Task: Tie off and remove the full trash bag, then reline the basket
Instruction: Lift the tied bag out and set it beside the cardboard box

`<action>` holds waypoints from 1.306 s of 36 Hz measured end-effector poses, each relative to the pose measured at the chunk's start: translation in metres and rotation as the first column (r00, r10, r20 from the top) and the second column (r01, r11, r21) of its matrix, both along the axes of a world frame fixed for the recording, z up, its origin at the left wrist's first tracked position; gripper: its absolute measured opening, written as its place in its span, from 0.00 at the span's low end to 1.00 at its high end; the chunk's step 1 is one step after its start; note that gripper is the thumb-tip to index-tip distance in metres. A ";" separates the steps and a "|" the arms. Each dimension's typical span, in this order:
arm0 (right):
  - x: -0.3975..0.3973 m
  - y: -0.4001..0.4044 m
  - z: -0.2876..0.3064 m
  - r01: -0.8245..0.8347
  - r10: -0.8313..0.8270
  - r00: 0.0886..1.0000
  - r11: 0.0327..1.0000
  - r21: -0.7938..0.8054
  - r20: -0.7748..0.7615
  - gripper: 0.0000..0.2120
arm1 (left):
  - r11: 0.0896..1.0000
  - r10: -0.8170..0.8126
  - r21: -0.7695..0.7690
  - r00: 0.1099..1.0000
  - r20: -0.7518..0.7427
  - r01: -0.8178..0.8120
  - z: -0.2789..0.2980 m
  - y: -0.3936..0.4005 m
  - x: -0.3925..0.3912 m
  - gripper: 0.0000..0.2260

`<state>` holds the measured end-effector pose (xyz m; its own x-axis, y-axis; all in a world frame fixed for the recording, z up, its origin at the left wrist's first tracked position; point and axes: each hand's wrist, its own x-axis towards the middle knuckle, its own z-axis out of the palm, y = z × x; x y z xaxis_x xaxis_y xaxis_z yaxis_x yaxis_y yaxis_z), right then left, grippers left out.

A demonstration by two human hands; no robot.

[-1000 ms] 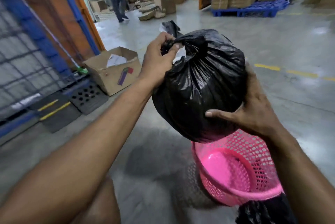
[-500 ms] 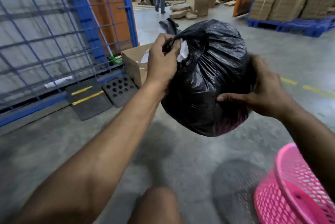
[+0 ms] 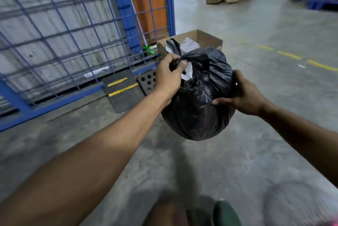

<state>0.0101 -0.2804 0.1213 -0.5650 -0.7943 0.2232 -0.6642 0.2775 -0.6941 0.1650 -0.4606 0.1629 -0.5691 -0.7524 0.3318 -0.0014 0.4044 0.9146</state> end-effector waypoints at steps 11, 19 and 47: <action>-0.065 -0.125 -0.116 -0.121 0.110 0.941 0.992 0.016 0.321 0.44 | 0.986 0.133 0.064 0.958 0.254 -0.154 -0.090 -0.109 -0.062 0.05; -0.112 -0.226 -0.150 -0.129 0.108 0.909 0.991 0.026 0.402 0.48 | 0.967 0.180 0.115 0.932 0.315 -0.226 -0.114 -0.202 -0.112 0.07; -0.130 -0.297 -0.212 -0.298 0.172 0.934 0.859 0.417 0.314 0.35 | 0.997 0.067 -0.072 0.718 0.693 -0.023 -0.236 -0.210 -0.095 0.21</action>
